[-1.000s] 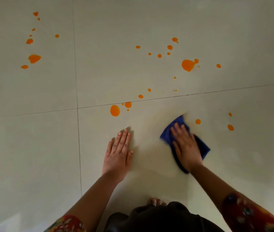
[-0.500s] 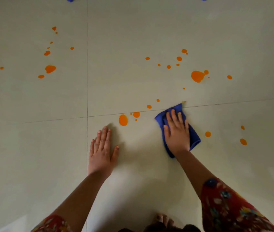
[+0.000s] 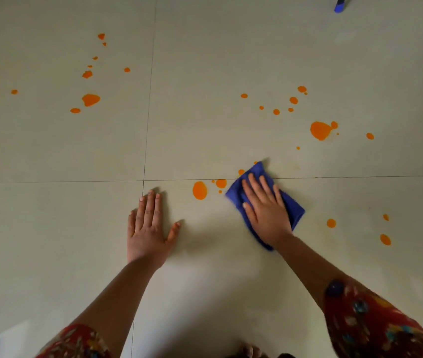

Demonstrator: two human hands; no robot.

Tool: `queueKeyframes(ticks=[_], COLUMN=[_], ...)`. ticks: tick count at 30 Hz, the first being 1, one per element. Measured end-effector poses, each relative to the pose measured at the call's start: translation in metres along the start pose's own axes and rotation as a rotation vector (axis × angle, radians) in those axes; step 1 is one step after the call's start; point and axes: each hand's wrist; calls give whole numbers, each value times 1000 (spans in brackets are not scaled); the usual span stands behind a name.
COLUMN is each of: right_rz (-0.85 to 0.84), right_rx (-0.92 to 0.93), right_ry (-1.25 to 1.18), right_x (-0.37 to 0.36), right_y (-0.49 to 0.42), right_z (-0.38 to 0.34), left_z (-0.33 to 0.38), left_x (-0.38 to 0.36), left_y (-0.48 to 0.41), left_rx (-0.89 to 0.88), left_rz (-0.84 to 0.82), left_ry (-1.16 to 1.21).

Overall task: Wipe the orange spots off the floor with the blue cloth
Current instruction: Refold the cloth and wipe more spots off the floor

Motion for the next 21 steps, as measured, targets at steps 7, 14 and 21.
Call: queueKeyframes(ticks=[7, 14, 21], right_rz=[55, -33, 5], right_rx=[-475, 222, -230], right_ry=[-60, 22, -31], right_x=[12, 10, 23], right_y=[-27, -36, -76], right_z=[47, -7, 18], left_z=[3, 2, 3], left_x=[0, 2, 3], left_y=[1, 0, 0], left_rx=[11, 3, 2], left_rz=[17, 5, 11], left_ry=[-10, -18, -32])
Point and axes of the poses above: each hand's wrist, its own y-axis away from the middle knuckle, its own x-axis out of the back of the hand, z = x × y, and after that the axes turned 1 degree about -z, right-handed
